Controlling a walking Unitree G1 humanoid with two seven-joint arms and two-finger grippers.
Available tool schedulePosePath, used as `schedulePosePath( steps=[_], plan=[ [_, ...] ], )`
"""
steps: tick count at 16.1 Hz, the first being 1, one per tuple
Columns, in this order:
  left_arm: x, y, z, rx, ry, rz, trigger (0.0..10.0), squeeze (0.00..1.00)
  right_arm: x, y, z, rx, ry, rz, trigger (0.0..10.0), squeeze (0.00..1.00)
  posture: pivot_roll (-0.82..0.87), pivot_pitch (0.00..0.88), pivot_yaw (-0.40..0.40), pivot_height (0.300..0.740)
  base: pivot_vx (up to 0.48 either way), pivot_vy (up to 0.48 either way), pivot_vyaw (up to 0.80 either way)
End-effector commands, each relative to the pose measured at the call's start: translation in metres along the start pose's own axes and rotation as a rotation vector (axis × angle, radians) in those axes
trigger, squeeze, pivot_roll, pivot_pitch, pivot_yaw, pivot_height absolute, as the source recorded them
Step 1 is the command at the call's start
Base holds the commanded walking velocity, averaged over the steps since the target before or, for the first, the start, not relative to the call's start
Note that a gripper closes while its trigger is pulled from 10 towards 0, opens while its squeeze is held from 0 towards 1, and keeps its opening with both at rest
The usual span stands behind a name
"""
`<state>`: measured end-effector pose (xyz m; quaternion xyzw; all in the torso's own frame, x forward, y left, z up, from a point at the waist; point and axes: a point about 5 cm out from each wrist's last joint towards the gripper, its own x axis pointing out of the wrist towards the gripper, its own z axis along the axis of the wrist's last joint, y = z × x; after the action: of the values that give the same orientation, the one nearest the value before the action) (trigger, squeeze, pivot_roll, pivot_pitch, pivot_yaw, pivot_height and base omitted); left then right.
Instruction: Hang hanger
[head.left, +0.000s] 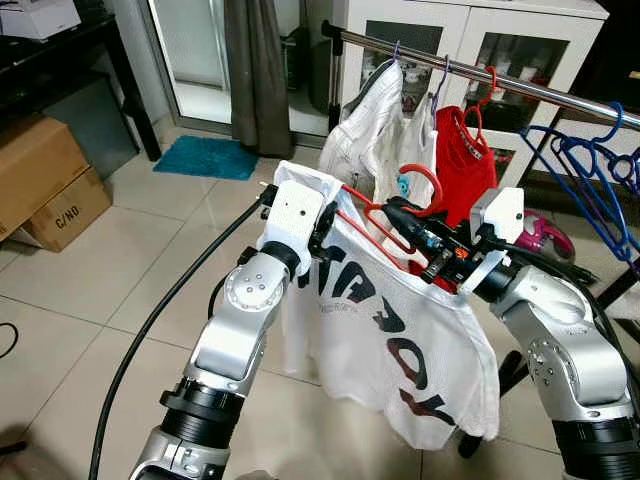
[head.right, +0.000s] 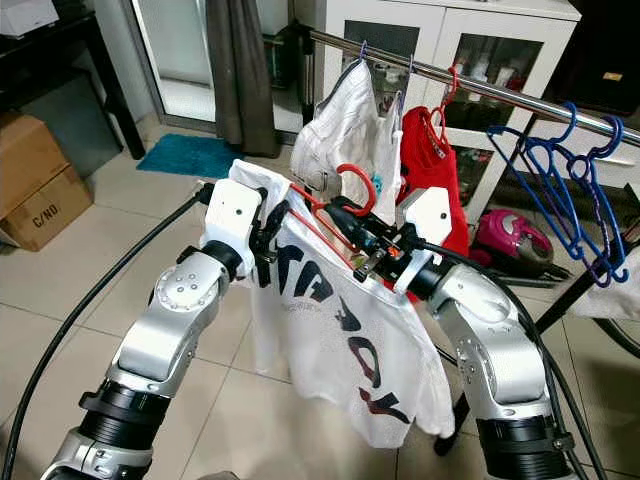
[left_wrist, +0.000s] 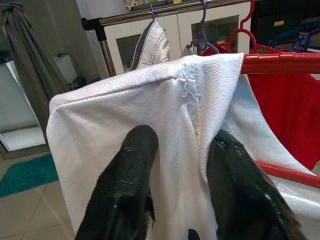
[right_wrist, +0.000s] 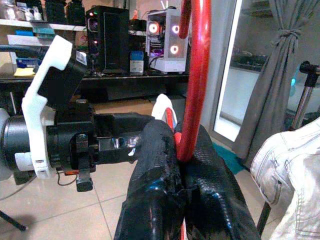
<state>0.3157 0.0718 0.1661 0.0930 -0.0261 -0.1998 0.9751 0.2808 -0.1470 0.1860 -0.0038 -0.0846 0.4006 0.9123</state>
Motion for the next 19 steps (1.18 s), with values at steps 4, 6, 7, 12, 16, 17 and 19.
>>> schedulePosePath(
  steps=[4,6,7,12,16,17,19],
  plan=[
    [0.001,0.004,0.001,0.001,-0.001,0.02,0.0,0.0,0.0,-0.004,0.009,-0.03,-0.038,-0.004,0.0,0.0,-0.01,0.0,0.014,0.74,0.0,0.0,0.0],
    [0.001,0.006,0.001,0.002,0.001,0.026,0.0,0.0,-0.001,-0.005,0.008,-0.03,-0.035,-0.006,0.0,0.0,-0.01,0.0,0.014,0.74,0.0,0.0,0.0],
    [0.001,0.007,0.001,0.002,0.002,0.027,0.0,0.0,-0.001,-0.005,0.008,-0.031,-0.035,-0.006,0.0,0.0,-0.01,0.0,0.014,0.74,0.0,0.0,0.0],
    [0.002,0.012,0.0,0.002,0.013,0.04,0.0,0.0,-0.002,-0.005,0.007,-0.041,-0.025,-0.01,0.0,0.0,0.0,0.0,0.018,0.74,0.0,0.0,0.0],
    [0.005,0.026,0.015,0.018,-0.043,0.032,0.0,0.0,-0.004,-0.004,-0.008,-0.097,0.093,-0.012,0.0,0.0,0.0,0.0,0.017,0.74,0.0,0.0,0.0],
    [0.007,0.031,0.023,0.026,-0.069,0.026,0.0,0.0,-0.006,-0.003,-0.016,-0.123,0.149,-0.012,0.0,0.0,0.0,0.0,0.019,0.74,0.0,0.0,0.0],
    [0.009,0.038,0.037,0.037,-0.101,0.002,0.0,0.0,-0.01,-0.004,-0.027,-0.148,0.225,-0.019,0.0,0.0,0.0,0.0,0.02,0.74,0.0,0.0,0.0]
  ],
)
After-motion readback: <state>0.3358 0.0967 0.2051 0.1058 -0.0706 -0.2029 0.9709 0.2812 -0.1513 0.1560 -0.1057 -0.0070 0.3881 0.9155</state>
